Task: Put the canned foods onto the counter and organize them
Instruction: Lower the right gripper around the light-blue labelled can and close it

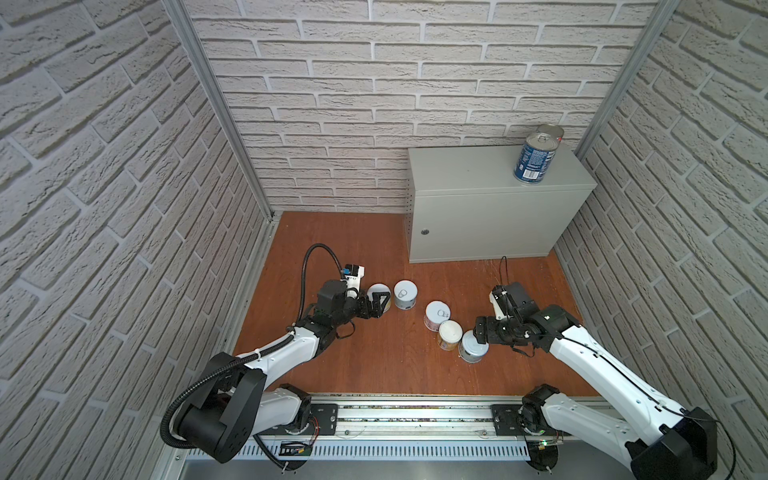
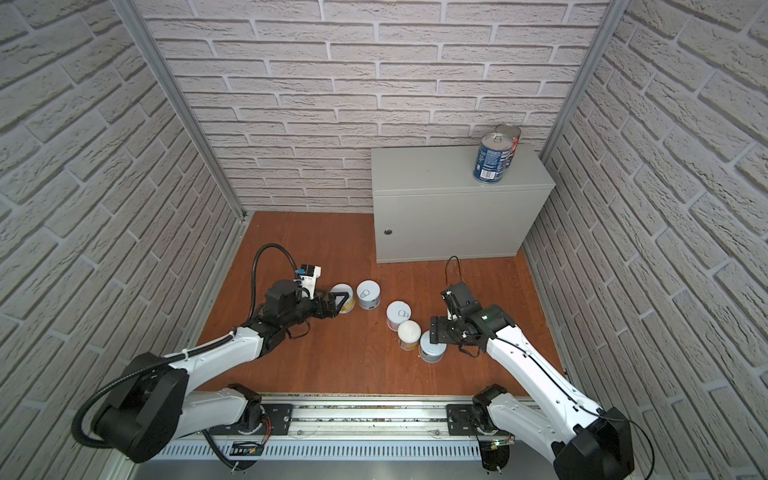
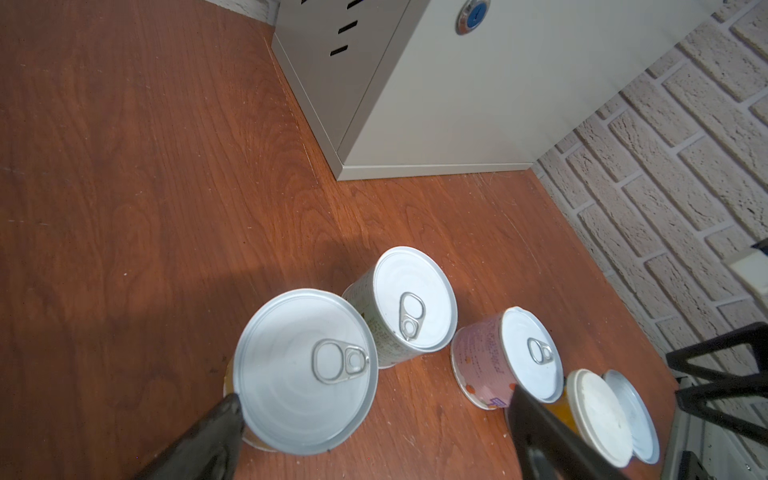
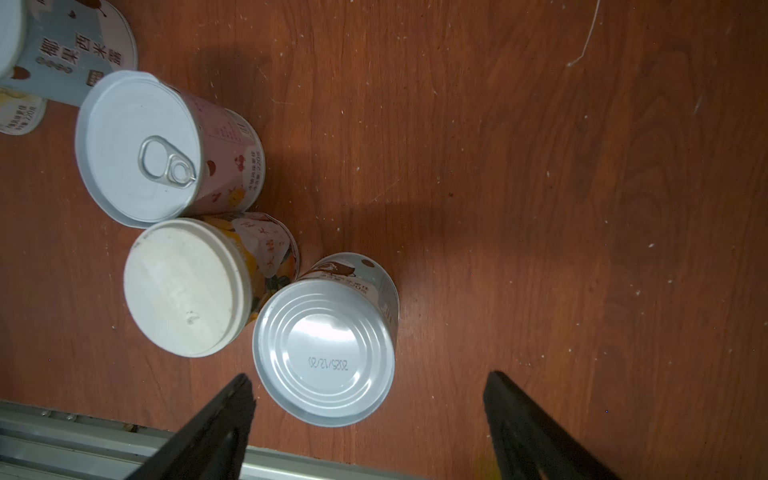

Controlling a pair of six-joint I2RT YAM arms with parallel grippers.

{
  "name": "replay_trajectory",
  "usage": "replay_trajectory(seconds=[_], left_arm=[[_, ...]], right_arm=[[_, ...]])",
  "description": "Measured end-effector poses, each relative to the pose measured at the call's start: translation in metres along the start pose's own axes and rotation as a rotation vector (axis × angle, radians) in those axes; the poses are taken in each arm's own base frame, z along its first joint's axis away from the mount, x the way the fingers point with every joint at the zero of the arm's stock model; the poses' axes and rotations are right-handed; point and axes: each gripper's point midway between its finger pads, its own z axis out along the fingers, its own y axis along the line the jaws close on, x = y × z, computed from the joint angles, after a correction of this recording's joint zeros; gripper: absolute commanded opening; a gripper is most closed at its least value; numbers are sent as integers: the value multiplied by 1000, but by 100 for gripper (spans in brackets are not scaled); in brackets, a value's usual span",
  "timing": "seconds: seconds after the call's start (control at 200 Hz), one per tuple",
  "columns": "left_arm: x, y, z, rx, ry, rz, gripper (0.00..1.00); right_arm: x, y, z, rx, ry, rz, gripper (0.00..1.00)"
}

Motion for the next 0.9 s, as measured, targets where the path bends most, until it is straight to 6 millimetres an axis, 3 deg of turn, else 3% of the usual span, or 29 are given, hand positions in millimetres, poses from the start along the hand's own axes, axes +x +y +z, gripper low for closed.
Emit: replay_trajectory(seconds=[0.215, 0.6, 0.9], left_arm=[[1, 1, 1, -3, 5, 5, 98], [7, 5, 4, -18, 22, 9, 99], [9, 7, 5, -27, 26, 12, 98]], right_arm=[[10, 8, 18, 28, 68, -25, 83], [12, 16, 35, 57, 100, -37, 81], [10, 20, 36, 57, 104, -39, 80]])
